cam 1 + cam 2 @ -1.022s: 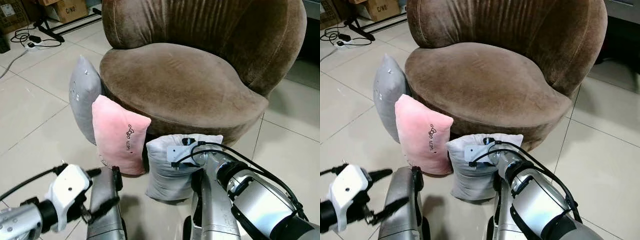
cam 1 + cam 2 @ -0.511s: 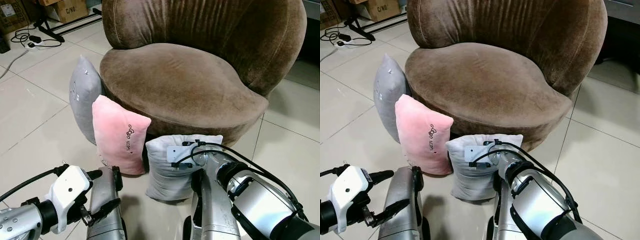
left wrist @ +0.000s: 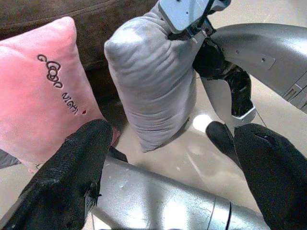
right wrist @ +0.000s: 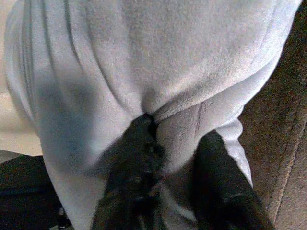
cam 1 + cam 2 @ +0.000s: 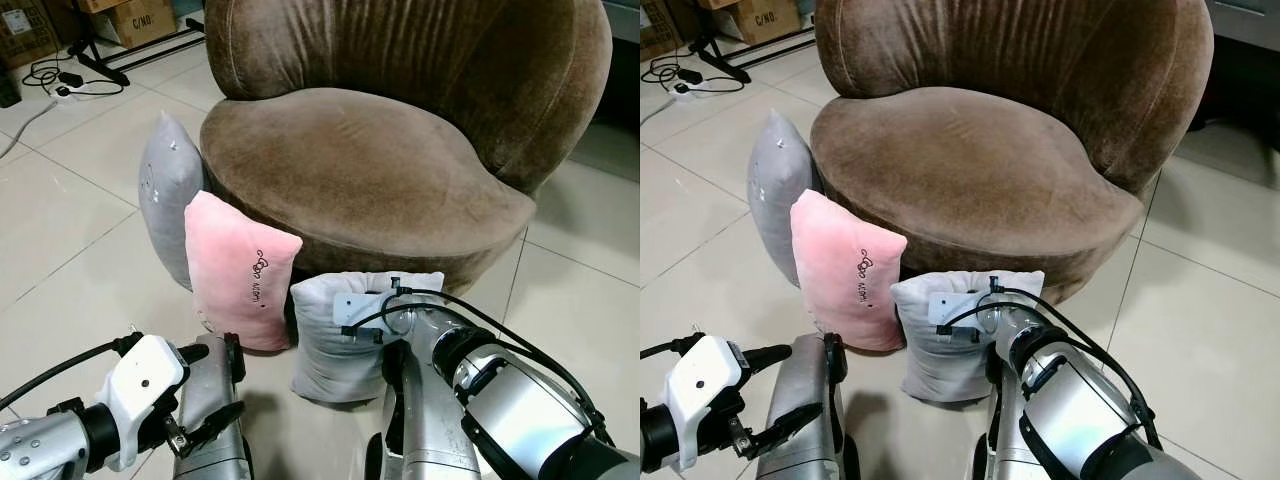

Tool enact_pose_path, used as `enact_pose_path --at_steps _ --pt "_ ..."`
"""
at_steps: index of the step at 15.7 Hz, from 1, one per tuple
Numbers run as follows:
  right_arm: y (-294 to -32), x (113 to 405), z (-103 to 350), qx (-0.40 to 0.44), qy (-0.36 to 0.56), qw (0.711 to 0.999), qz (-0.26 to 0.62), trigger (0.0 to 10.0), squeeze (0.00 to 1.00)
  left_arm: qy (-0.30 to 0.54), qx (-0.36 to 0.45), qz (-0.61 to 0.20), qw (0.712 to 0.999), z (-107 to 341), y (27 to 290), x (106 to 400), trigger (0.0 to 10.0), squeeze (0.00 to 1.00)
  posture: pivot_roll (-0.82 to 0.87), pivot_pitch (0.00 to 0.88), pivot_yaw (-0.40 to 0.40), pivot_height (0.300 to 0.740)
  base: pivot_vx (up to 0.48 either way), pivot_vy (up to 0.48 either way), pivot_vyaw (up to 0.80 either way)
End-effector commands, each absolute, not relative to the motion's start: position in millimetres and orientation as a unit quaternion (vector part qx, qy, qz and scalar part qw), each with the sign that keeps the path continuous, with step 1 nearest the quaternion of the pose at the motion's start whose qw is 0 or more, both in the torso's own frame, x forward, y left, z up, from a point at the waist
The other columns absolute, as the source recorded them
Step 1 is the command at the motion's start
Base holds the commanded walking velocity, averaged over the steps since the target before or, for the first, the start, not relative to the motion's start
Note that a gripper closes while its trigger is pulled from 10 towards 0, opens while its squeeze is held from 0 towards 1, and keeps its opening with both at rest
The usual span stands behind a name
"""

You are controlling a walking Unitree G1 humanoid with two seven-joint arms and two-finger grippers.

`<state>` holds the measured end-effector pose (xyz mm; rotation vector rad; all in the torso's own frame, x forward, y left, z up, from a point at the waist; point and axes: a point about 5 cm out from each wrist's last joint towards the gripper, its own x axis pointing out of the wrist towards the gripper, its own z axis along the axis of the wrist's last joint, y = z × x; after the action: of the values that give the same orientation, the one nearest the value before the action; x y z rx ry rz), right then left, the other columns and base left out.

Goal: Move the pillow to the sofa from floor

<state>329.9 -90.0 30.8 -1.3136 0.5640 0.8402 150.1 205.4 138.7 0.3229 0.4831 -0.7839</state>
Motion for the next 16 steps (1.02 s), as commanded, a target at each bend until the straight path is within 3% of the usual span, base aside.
enact_pose_path --at_steps 1,12,16 --pt "-93 323 22 -0.570 0.270 0.677 0.379 0.0 0.00 0.231 0.159 -0.377 0.883 137 204 152 10.0 0.00 0.15 0.003 -0.028 0.438 0.000 0.000 0.00" --pt "-87 326 28 -0.574 0.242 0.676 0.393 0.0 0.00 0.199 0.166 -0.347 0.901 122 205 178 10.0 0.00 0.11 0.000 -0.059 0.438 0.000 0.000 0.00" --pt "-94 346 52 -0.526 0.215 0.744 0.351 0.0 0.00 0.177 0.175 -0.322 0.914 118 205 190 10.0 0.00 0.07 0.000 -0.043 0.438 0.000 0.000 0.00"
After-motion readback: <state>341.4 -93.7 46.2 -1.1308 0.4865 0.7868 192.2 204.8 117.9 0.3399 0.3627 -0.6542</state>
